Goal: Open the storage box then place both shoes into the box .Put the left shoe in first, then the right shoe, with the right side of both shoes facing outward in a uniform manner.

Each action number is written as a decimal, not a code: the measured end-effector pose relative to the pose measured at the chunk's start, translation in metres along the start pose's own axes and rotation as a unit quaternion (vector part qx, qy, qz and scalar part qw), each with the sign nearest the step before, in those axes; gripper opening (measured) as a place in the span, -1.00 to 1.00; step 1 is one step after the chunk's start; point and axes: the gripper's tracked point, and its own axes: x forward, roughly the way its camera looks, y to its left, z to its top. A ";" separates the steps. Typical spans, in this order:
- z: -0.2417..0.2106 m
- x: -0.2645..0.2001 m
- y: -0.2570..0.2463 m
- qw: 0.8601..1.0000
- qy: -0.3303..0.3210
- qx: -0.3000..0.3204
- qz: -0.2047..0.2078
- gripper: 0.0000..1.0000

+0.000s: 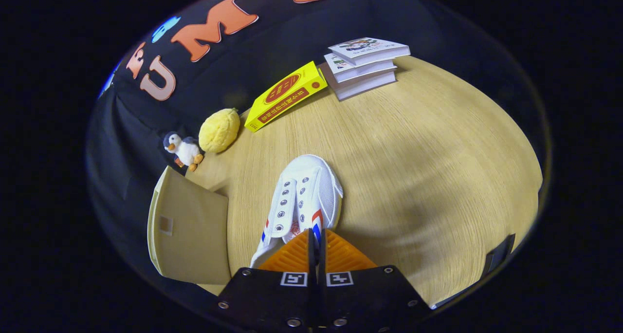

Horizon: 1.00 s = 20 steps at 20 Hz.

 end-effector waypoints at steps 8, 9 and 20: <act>-0.021 0.012 -0.011 0.983 0.106 -0.142 -0.054 -0.66; -0.023 0.013 -0.012 0.980 0.116 -0.149 -0.056 -0.48; -0.003 0.005 0.033 0.993 0.035 0.048 0.100 -0.99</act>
